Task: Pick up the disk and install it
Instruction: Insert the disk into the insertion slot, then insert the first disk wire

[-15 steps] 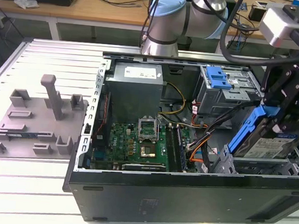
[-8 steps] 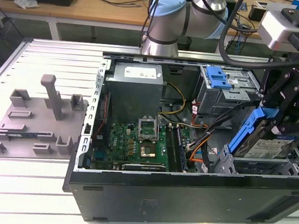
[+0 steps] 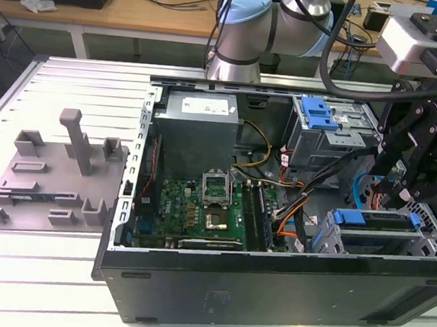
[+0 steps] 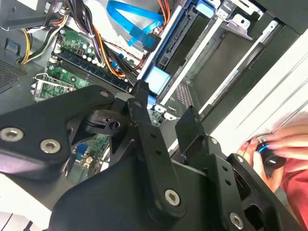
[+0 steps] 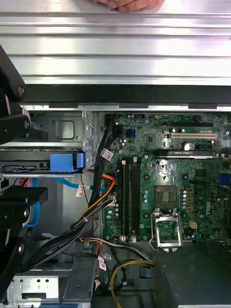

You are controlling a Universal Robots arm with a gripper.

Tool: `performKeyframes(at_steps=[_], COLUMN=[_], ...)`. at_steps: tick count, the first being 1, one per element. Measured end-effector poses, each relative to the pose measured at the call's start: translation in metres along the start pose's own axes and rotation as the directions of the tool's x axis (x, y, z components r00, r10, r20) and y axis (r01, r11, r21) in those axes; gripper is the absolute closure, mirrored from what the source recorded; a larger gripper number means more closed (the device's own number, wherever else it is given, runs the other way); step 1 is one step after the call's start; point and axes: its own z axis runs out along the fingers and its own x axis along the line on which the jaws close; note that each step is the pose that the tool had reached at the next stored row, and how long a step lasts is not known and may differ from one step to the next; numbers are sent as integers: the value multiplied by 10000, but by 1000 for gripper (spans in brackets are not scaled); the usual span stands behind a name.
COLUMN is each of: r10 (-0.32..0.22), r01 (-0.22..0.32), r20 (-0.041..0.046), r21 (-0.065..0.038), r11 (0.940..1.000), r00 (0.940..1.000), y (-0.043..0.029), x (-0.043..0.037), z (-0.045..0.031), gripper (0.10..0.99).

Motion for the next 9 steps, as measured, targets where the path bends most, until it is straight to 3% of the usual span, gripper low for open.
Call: performKeyframes(at_steps=[9], r10=[1], r01=[-1], r20=[-3], r21=[1], r11=[10000], r00=[10000], y=[0], x=[0], z=[0], gripper=[584])
